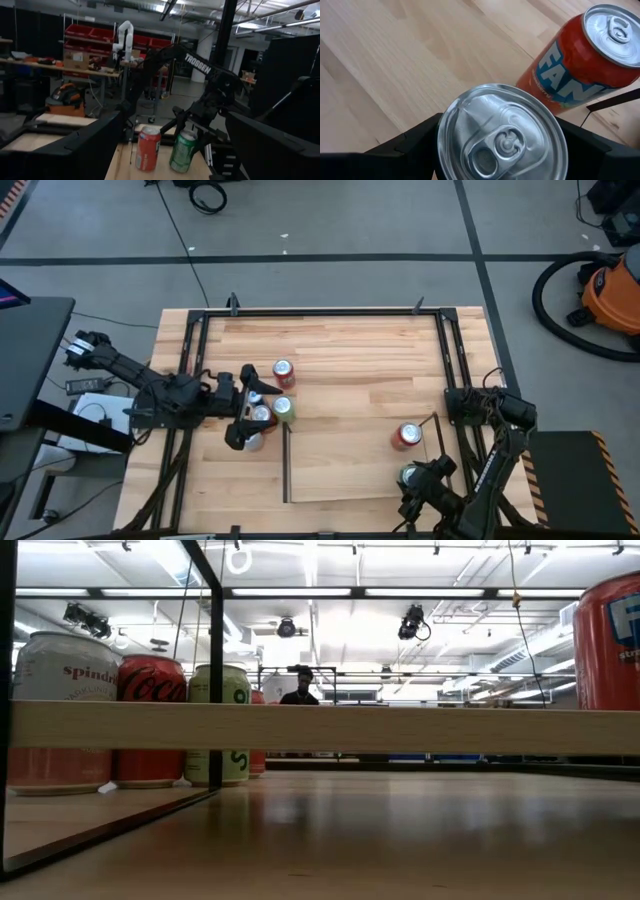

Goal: Place canned beverage on shelf
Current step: Put the green soda can on the shelf

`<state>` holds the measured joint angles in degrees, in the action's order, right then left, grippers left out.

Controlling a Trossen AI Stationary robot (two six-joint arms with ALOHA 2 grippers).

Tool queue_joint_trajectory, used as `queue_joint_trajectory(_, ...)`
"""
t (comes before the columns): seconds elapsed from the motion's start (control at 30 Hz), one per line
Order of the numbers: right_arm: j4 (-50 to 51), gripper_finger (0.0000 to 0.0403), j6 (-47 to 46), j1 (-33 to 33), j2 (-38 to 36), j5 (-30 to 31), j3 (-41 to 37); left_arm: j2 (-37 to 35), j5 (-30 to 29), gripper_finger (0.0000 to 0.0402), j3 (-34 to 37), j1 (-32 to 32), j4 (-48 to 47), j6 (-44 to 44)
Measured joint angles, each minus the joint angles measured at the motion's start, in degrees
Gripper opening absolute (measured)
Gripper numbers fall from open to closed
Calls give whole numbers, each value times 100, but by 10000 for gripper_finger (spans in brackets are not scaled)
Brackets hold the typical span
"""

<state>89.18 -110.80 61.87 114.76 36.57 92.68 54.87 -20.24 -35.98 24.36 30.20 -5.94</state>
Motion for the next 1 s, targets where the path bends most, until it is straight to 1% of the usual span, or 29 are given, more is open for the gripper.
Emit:
queue_joint_trajectory(0.23, 43, 324, 20, -48, -12, 5, 0, 46, -14, 368, 1, 71, -30, -38)
queue_joint_trajectory(0.5, 88, 325, 44, -231, -279, 8, -7, 66, -15, 368, -1, 76, 8, -74)
queue_joint_trajectory(1.0, -209, 326, -65, -356, -247, 27, -7, 66, -16, 368, 0, 74, -1, -102)
